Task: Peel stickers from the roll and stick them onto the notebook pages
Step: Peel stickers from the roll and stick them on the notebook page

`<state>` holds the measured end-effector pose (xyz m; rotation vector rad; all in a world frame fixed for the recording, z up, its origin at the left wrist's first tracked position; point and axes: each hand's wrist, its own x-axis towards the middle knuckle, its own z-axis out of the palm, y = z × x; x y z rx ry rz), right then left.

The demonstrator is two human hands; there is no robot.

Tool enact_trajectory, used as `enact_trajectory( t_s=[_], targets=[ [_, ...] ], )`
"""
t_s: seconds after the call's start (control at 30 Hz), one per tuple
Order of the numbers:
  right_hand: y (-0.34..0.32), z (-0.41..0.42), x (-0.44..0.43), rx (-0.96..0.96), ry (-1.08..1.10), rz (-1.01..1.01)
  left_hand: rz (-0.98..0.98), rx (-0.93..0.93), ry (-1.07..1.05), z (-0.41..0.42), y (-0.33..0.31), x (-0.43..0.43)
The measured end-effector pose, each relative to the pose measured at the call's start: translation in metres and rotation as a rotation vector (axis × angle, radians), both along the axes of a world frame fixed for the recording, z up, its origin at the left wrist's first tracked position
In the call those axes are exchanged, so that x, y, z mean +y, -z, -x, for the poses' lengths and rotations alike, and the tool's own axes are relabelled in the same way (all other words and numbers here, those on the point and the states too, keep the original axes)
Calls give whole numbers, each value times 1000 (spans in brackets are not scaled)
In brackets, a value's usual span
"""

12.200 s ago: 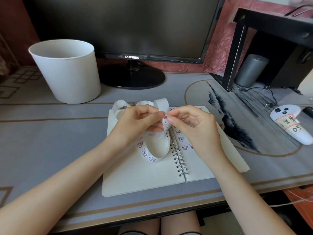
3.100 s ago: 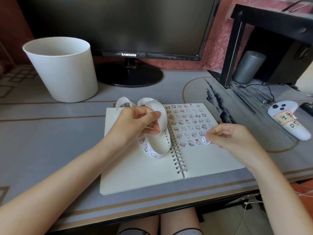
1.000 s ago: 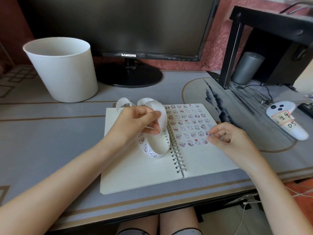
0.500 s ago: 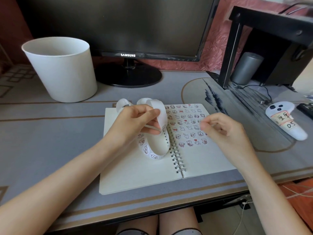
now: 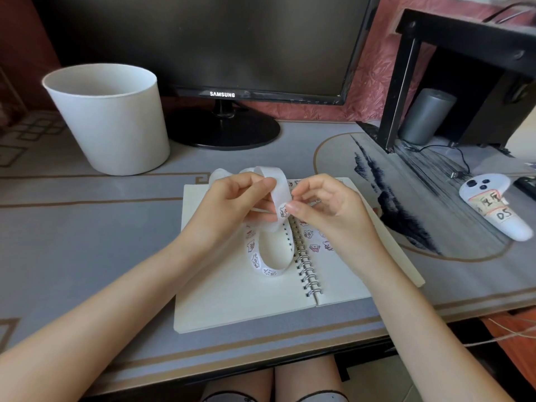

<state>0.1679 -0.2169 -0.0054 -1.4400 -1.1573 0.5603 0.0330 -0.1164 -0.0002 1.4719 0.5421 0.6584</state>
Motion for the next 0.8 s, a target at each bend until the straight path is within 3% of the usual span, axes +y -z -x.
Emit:
enact_trajectory(
  t_s=[0.1,0.27,0.8],
  targets=[
    [0,0,2,6,39,-33,29,-20,6,-1,0,1],
    [1,-1,3,-43,81,-54,-81,58,41,-1,6,1],
    [3,5,0,-110,152,-75,-148,1,15,-1,11,3]
  ],
)
